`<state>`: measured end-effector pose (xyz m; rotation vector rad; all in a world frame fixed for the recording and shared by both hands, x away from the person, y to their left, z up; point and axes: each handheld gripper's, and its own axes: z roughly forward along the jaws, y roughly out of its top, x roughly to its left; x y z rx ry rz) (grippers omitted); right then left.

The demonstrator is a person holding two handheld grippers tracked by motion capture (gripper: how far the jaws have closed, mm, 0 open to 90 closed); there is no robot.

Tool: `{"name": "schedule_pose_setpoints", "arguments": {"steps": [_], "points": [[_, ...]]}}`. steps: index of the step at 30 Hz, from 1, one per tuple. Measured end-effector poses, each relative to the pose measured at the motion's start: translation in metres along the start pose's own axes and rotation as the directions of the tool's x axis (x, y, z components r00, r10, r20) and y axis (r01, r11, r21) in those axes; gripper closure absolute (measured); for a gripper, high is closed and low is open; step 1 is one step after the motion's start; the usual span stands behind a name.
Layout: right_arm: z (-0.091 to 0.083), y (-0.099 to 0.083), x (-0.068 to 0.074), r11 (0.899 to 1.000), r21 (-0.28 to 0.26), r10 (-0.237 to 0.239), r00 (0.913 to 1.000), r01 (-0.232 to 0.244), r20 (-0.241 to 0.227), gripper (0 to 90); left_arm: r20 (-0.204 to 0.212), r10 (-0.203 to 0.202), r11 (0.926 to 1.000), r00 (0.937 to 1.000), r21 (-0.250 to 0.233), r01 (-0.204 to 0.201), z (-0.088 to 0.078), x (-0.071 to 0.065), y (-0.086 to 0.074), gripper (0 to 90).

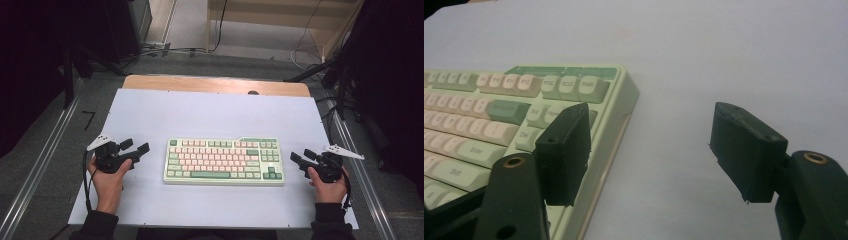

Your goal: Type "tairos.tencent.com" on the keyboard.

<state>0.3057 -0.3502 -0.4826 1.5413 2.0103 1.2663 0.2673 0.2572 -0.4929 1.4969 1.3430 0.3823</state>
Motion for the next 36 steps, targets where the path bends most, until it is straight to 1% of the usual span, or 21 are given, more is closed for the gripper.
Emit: {"name": "schedule_pose_setpoints", "arguments": {"steps": [3, 4, 5, 8, 10, 11, 12, 14, 16, 19, 23, 25, 27, 28, 29, 31, 32, 33, 34, 35, 36], "points": [[0.0, 0.001, 0.003, 1.0, -0.003, -0.003, 0.9999, 0.003, -0.014, 30.9, 0.03, 0.024, 0.9997, 0.9993, 0.0, -0.024, 0.002, -0.007, 0.001, 19.5], [0.0, 0.001, 0.007, 1.0, 0.0, -0.002, 0.9996, 0.002, -0.028, 30.9, 0.034, 0.032, 0.9995, 0.9989, -0.002, -0.032, 0.002, -0.009, 0.001, 19.1], [0.0, 0.001, 0.007, 1.0, 0.0, -0.002, 0.9996, 0.002, -0.028, 30.9, 0.035, 0.036, 0.9993, 0.9987, -0.005, -0.036, 0.003, -0.011, 0.001, 19.1], [0.001, 0.002, 0.011, 1.0, 0.007, 0.001, 0.9985, -0.001, -0.055, 30.9, 0.039, 0.042, 0.9991, 0.9983, 0.002, -0.042, 0.004, -0.013, 0.001, 18.2], [0.002, 0.003, 0.015, 1.0, 0.007, -0.01, 0.9977, 0.01, -0.068, 31.1, 0.041, 0.043, 0.9991, 0.9982, 0.004, -0.043, 0.005, -0.014, 0.001, 18.4], [0.002, 0.003, 0.015, 1.0, 0.007, -0.01, 0.9977, 0.01, -0.068, 31.1, 0.044, 0.041, 0.9991, 0.9982, 0.0, -0.042, 0.005, -0.015, 0.001, 18.4], [0.002, 0.004, 0.018, 1.0, 0.005, -0.018, 0.9969, 0.019, -0.077, 31.2, 0.048, 0.042, 0.9991, 0.998, -0.002, -0.042, 0.005, -0.016, 0.001, 19.1], [0.003, 0.004, 0.02, 1.0, 0.009, -0.019, 0.996, 0.019, -0.088, 31.3, 0.056, 0.046, 0.9989, 0.9973, -0.004, -0.046, 0.005, -0.019, 0.001, 20.4], [0.003, 0.004, 0.021, 1.0, 0.015, -0.011, 0.9957, 0.013, -0.092, 31.4, 0.07, 0.05, 0.9987, 0.9963, 0.003, -0.051, 0.007, -0.022, 0.001, 20.6], [0.005, 0.004, 0.023, 1.0, 0.023, -0.002, 0.9929, 0.004, -0.119, 31.6, 0.091, 0.058, 0.9982, 0.9942, 0.013, -0.059, 0.011, -0.028, 0.001, 21.9], [0.004, 0.005, 0.026, 1.0, 0.015, -0.017, 0.9908, 0.019, -0.134, 33.6, 0.111, 0.072, 0.997, 0.9913, 0.019, -0.075, 0.017, -0.038, 0.002, 25.0], [0.004, 0.006, 0.031, 0.999, 0.008, -0.047, 0.9885, 0.049, -0.144, 35.4, 0.127, 0.089, 0.9952, 0.988, 0.03, -0.093, 0.021, -0.044, 0.002, 28.1], [0.005, 0.006, 0.035, 0.998, 0.015, -0.057, 0.9873, 0.06, -0.148, 35.6, 0.143, 0.106, 0.9931, 0.9841, 0.036, -0.112, 0.026, -0.051, 0.003, 31.6], [0.005, 0.006, 0.035, 0.998, 0.015, -0.057, 0.9873, 0.06, -0.148, 35.6, 0.154, 0.114, 0.9919, 0.9814, 0.038, -0.121, 0.029, -0.054, 0.003, 31.6], [0.006, 0.006, 0.037, 0.998, 0.024, -0.057, 0.9866, 0.061, -0.153, 35.3, 0.163, 0.126, 0.9901, 0.9786, 0.041, -0.134, 0.031, -0.057, 0.003, 35.3], [0.007, 0.006, 0.038, 0.998, 0.024, -0.056, 0.9868, 0.061, -0.152, 35.1, 0.182, 0.151, 0.9853, 0.9717, 0.052, -0.163, 0.037, -0.065, 0.003, 37.4], [0.008, 0.006, 0.039, 0.998, 0.025, -0.05, 0.9878, 0.054, -0.147, 34.6, 0.21, 0.163, 0.9814, 0.9639, 0.065, -0.181, 0.043, -0.073, 0.003, 42.7], [0.008, 0.006, 0.04, 0.998, 0.026, -0.046, 0.9878, 0.05, -0.149, 33.8, 0.21, 0.163, 0.9814, 0.9639, 0.065, -0.181, 0.043, -0.073, 0.003, 44.9], [0.008, 0.006, 0.04, 0.998, 0.026, -0.046, 0.9878, 0.05, -0.149, 33.8, 0.223, 0.171, 0.9792, 0.9597, 0.069, -0.19, 0.046, -0.077, 0.002, 44.9], [0.009, 0.006, 0.04, 0.998, 0.032, -0.039, 0.9864, 0.045, -0.16, 32.7, 0.234, 0.176, 0.9779, 0.9563, 0.071, -0.197, 0.049, -0.08, 0.002, 49.0], [0.009, 0.006, 0.04, 0.998, 0.033, -0.041, 0.9864, 0.047, -0.159, 32.5, 0.246, 0.178, 0.9761, 0.9527, 0.078, -0.203, 0.052, -0.084, 0.002, 49.8]]}}
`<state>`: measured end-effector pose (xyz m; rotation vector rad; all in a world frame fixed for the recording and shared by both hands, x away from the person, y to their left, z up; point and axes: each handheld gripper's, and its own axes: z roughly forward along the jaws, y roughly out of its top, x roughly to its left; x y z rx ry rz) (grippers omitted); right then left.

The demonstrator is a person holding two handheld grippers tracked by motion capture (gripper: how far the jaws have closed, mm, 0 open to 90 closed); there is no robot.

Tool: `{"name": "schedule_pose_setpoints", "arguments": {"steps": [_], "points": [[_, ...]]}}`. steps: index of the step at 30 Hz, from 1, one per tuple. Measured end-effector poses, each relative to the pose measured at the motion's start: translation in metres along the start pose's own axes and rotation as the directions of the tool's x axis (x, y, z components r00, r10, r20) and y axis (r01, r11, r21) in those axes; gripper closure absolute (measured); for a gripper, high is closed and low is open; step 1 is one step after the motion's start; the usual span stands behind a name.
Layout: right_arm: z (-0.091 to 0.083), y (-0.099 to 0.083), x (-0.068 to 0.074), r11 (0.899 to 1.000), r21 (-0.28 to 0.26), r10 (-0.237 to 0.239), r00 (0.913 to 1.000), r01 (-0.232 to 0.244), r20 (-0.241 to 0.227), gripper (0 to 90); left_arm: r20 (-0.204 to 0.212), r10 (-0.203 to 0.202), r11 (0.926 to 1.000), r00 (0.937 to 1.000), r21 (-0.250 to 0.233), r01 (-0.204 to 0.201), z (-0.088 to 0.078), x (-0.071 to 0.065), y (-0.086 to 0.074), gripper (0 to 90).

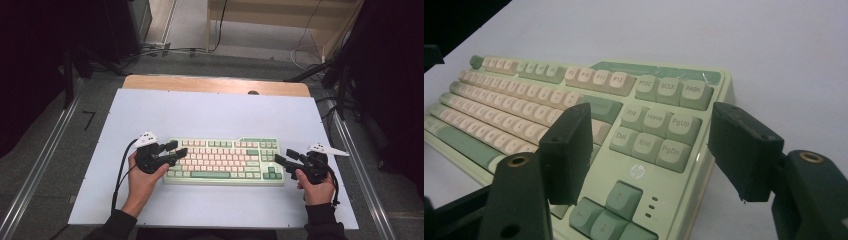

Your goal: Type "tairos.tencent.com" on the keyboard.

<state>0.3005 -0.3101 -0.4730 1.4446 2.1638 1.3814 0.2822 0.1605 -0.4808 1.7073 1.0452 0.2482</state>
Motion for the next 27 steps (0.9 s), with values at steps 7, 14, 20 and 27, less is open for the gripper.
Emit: {"name": "schedule_pose_setpoints", "arguments": {"steps": [7, 14, 20, 27], "points": [[0.0, -0.001, -0.001, 1.0, -0.012, 0.003, 1.0, -0.003, 0.001, 31.7, 0.038, 0.066, 0.9968, 0.9971, 0.042, -0.068, 0.023, -0.018, 0.005, 70.9], [0.001, -0.001, -0.002, 1.0, -0.001, 0.007, 0.9999, -0.007, 0.009, 31.7, 0.081, 0.105, 0.9836, 0.9912, 0.138, -0.116, 0.047, -0.03, 0.009, 90.0], [0.002, -0.002, -0.003, 1.0, 0.003, 0.009, 0.9999, -0.009, 0.005, 31.7, 0.067, 0.163, 0.9626, 0.9844, 0.208, -0.173, 0.064, -0.038, 0.013, 90.0], [0.002, -0.002, -0.002, 1.0, 0.007, 0.015, 0.9999, -0.015, 0.0, 31.7, 0.023, 0.198, 0.9433, 0.9799, 0.267, -0.197, 0.074, -0.044, 0.016, 90.0]]}}
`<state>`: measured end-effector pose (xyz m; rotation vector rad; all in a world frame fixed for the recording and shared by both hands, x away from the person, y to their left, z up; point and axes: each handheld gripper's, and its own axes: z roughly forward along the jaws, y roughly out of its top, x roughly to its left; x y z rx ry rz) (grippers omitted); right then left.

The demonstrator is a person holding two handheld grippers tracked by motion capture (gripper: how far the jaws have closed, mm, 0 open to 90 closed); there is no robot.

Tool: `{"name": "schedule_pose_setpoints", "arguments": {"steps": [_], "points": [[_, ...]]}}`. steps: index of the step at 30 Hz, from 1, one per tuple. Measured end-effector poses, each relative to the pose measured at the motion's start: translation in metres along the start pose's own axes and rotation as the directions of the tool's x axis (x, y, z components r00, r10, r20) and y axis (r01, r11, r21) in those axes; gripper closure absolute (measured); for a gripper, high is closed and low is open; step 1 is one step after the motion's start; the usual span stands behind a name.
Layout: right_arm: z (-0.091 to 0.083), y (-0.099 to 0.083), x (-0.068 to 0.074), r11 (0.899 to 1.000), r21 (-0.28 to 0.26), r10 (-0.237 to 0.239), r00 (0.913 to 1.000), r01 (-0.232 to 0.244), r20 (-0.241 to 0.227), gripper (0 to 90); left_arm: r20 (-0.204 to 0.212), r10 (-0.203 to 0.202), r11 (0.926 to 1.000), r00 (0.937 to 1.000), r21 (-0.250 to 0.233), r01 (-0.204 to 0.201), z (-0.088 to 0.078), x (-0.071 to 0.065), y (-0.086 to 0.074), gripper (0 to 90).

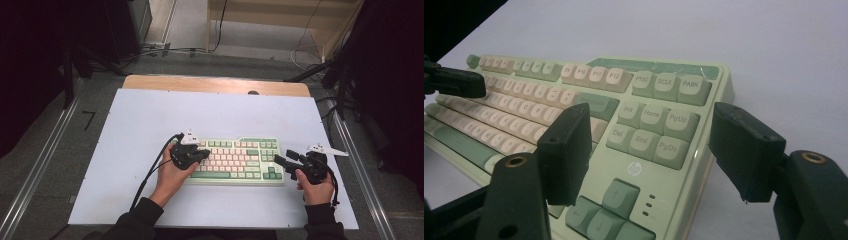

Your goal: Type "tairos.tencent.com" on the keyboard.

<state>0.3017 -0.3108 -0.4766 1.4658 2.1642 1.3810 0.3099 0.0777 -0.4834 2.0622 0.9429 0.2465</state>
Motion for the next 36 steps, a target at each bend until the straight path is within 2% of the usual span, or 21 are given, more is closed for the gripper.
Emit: {"name": "schedule_pose_setpoints", "arguments": {"steps": [11, 14, 17, 24, 29, 32, 36], "points": [[0.001, 0.0, 0.0, 1.0, 0.006, -0.001, 1.0, 0.001, 0.003, 31.7, -0.012, 0.003, 0.9995, 0.9999, 0.03, -0.003, 0.004, 0.001, -0.001, 90.0], [0.001, 0.0, 0.0, 1.0, 0.003, -0.001, 1.0, 0.001, 0.001, 31.7, 0.002, -0.01, 0.9999, 0.9999, 0.0, 0.01, 0.001, 0.0, 0.0, 87.5], [0.0, 0.0, -0.001, 1.0, 0.003, 0.003, 1.0, -0.003, 0.001, 31.7, 0.01, -0.018, 0.9996, 0.9998, -0.024, 0.018, -0.004, 0.0, 0.001, 82.0], [0.0, 0.0, -0.001, 1.0, 0.004, 0.002, 1.0, -0.002, 0.002, 31.7, 0.022, -0.074, 0.9922, 0.9971, -0.1, 0.075, -0.018, 0.003, 0.002, 53.4], [0.0, 0.0, 0.0, 1.0, 0.004, 0.002, 1.0, -0.002, 0.002, 31.7, -0.007, -0.1, 0.984, 0.995, -0.149, 0.098, -0.029, 0.006, -0.001, 34.1], [0.001, -0.001, 0.0, 1.0, 0.005, 0.002, 1.0, -0.002, 0.002, 31.7, -0.012, -0.109, 0.9814, 0.9939, -0.16, 0.106, -0.035, 0.009, -0.004, 30.4], [0.001, -0.001, 0.0, 1.0, 0.006, 0.002, 1.0, -0.002, 0.002, 31.6, -0.013, -0.116, 0.9799, 0.9931, -0.164, 0.113, -0.043, 0.012, -0.009, 30.4]]}}
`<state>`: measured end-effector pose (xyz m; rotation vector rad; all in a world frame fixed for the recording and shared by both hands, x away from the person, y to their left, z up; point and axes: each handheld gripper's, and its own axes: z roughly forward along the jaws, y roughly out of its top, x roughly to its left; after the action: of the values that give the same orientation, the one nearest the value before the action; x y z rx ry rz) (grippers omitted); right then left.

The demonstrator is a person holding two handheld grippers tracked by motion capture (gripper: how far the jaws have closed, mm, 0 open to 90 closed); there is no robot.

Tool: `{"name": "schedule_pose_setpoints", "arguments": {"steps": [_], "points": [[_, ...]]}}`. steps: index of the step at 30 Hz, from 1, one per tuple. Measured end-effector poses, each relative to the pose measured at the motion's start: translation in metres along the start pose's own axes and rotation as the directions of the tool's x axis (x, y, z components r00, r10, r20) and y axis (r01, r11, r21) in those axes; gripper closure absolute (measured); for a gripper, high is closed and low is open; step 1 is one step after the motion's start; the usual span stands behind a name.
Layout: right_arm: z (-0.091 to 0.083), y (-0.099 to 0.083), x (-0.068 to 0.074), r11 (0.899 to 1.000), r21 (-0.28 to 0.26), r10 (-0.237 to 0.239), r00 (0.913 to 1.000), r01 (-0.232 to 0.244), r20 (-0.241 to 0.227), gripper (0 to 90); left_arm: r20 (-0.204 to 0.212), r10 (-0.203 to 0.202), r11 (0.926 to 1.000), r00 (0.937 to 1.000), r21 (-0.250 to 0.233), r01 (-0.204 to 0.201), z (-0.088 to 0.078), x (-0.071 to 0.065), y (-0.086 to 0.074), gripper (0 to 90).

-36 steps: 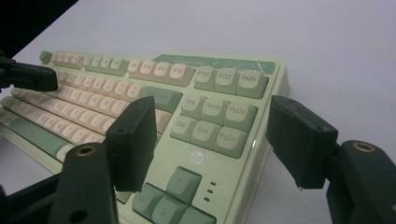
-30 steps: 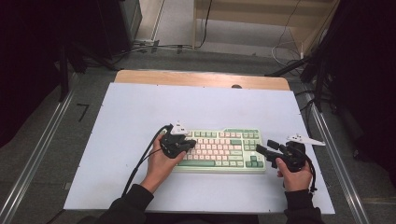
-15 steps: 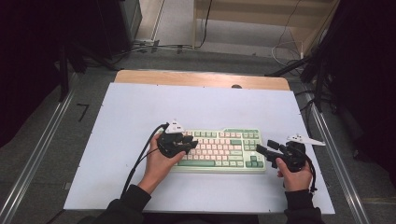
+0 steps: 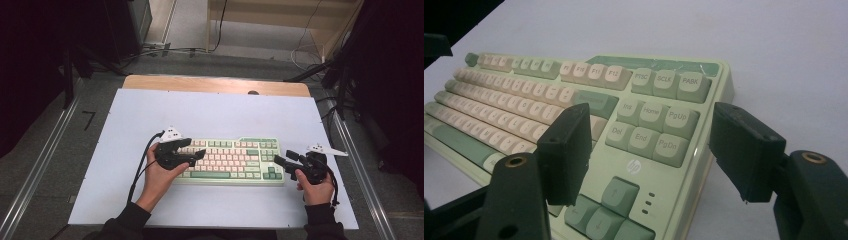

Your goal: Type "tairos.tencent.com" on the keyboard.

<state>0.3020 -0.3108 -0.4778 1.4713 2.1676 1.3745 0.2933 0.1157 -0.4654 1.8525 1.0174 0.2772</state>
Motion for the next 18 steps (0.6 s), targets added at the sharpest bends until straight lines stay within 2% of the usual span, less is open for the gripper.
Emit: {"name": "schedule_pose_setpoints", "arguments": {"steps": [5, 8, 12, 18], "points": [[0.001, 0.0, 0.0, 1.0, 0.001, -0.005, 1.0, 0.005, -0.001, 31.6, -0.008, -0.008, 1.0, 0.9999, 0.004, 0.008, -0.009, 0.005, -0.007, 30.7], [0.001, 0.0, 0.001, 1.0, 0.006, -0.003, 1.0, 0.003, 0.0, 31.4, -0.007, -0.015, 0.9999, 0.9999, 0.0, 0.015, -0.013, 0.01, -0.012, 36.2], [0.001, 0.0, 0.001, 1.0, 0.004, -0.005, 1.0, 0.005, -0.002, 31.4, 0.013, -0.001, 1.0, 0.9999, 0.009, 0.001, -0.017, 0.013, -0.016, 58.7], [0.0, 0.0, 0.0, 1.0, 0.005, -0.003, 1.0, 0.003, -0.002, 31.3, 0.009, 0.022, 0.9989, 0.9997, 0.042, -0.022, -0.019, 0.012, -0.021, 82.4]]}}
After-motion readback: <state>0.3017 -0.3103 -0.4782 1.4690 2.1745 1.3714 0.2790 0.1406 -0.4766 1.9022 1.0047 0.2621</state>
